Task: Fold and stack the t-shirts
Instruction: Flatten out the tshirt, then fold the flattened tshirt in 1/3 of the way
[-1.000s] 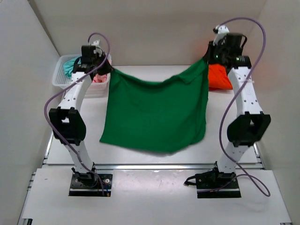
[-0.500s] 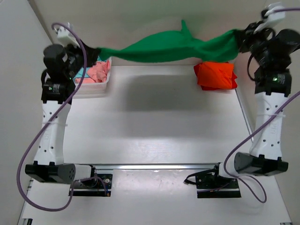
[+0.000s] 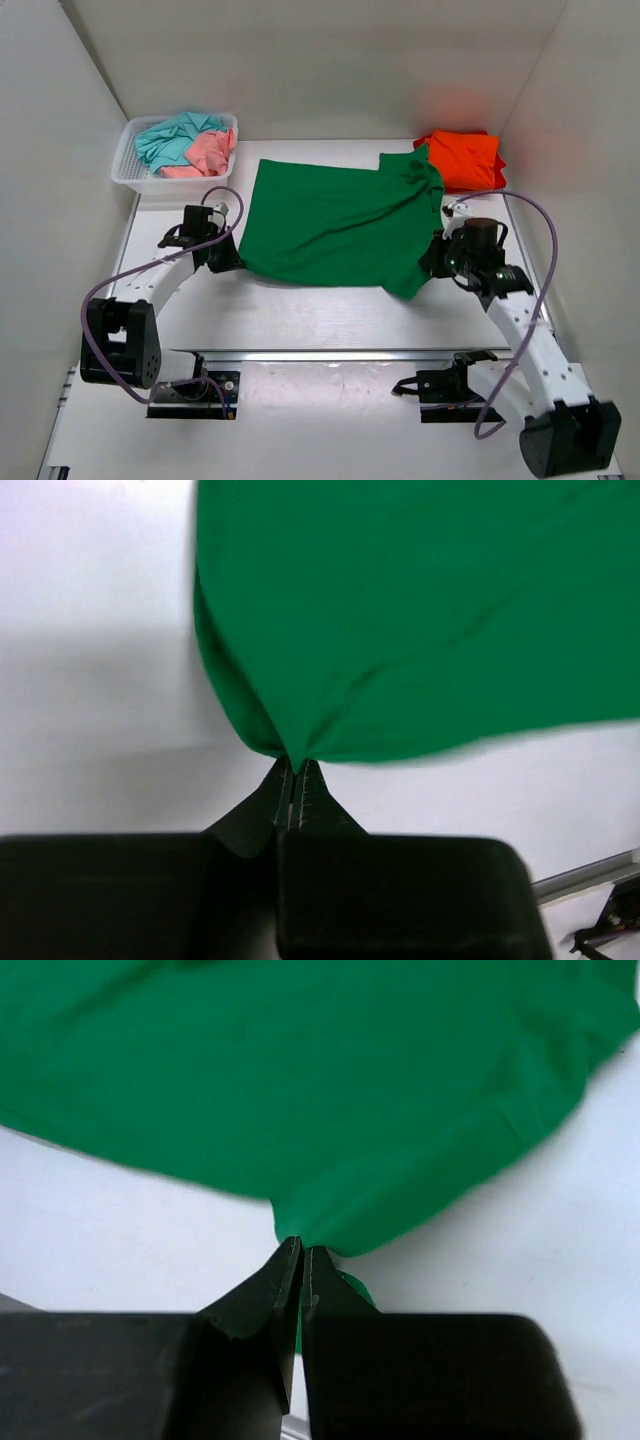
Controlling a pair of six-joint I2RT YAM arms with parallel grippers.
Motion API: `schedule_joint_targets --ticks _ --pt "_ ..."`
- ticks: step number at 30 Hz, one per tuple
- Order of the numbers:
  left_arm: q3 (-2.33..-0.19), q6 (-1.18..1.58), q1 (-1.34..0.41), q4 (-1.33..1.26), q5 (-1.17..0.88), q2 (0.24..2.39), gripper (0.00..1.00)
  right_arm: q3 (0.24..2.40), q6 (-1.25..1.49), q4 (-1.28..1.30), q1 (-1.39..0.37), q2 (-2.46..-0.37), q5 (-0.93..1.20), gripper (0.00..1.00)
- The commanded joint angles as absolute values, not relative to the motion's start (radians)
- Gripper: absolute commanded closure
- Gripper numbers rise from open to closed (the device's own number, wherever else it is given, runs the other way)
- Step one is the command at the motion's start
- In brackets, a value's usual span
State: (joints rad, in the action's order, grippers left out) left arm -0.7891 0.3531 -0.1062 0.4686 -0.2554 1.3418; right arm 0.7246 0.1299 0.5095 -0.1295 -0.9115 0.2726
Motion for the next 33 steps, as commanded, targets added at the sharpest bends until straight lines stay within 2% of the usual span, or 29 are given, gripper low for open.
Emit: schedule_joint_targets --ticks 1,6,9,15,26,27,33 --pt "-0.753 0.331 -0.098 0.46 -0.241 1.287 1.0 0.713 0.247 0.501 -0.179 -0.772 0.172 1.0" --pt "-0.717 0.313 -0.1 0.48 -0.207 1.266 1.0 0.68 0.259 0.664 -0.126 -0.744 0.241 1.0" --pt "-0.703 0.313 -0.094 0.482 -0.201 1.249 1.0 0.702 0.305 0.713 -0.187 -0.752 0.163 1.0" --pt "-0.722 0.311 -0.081 0.483 -0.19 1.239 1.0 0.739 0.394 0.817 -0.184 -0.819 0.192 1.0" --pt "-0.761 0.295 -0.089 0.508 -0.196 1.252 1.0 0.646 0.595 1.046 -0.189 -0.603 0.156 1.0" --pt "-0.761 0.295 -0.089 0.534 -0.201 1.212 1.0 0.643 0.595 1.115 -0.157 -0.553 0.155 1.0" --pt "-0.743 0.288 -0.104 0.583 -0.184 1.128 1.0 0.686 0.45 1.167 -0.014 -0.561 0.163 1.0"
